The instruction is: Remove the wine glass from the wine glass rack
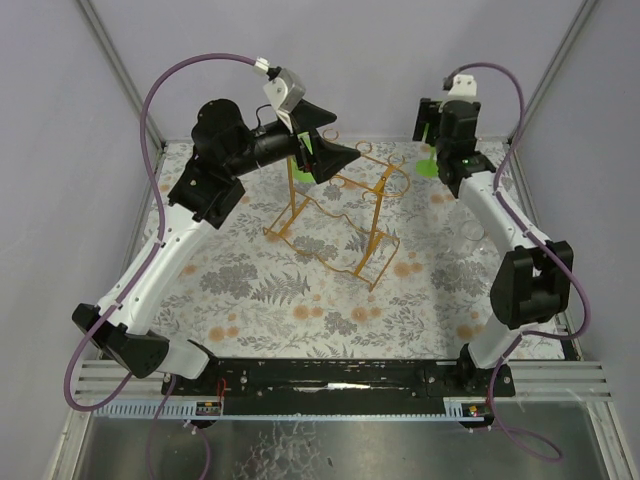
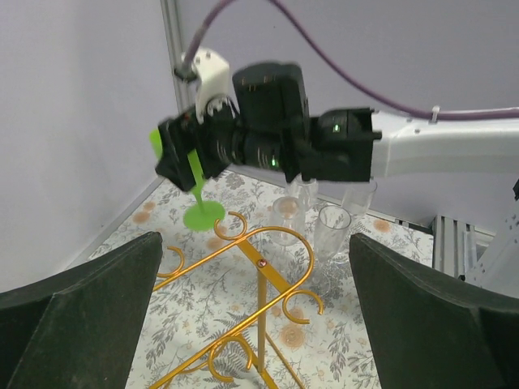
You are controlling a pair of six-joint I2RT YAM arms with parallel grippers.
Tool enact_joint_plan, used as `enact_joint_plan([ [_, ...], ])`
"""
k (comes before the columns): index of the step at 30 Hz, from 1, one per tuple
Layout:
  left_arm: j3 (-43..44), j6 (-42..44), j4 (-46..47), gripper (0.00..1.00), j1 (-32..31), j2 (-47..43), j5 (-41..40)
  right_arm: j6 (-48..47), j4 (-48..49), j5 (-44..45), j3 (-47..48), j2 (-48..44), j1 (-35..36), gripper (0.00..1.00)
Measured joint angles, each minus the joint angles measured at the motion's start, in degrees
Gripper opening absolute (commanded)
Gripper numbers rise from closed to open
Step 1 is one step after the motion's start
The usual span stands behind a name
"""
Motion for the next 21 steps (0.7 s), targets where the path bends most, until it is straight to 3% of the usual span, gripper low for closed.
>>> enact_joint_plan([
  [7,-1.2,0.0,-0.1,0.97,0.6,-0.3,0.1,0.0,4.6,4.3,-12.2,-0.6,4.3,0.68],
  [21,-1.3,0.0,-0.7,0.97,0.6,-0.4,0.4,3.0,17.4,10.3,-23.9,-4.4,6.0,0.70],
])
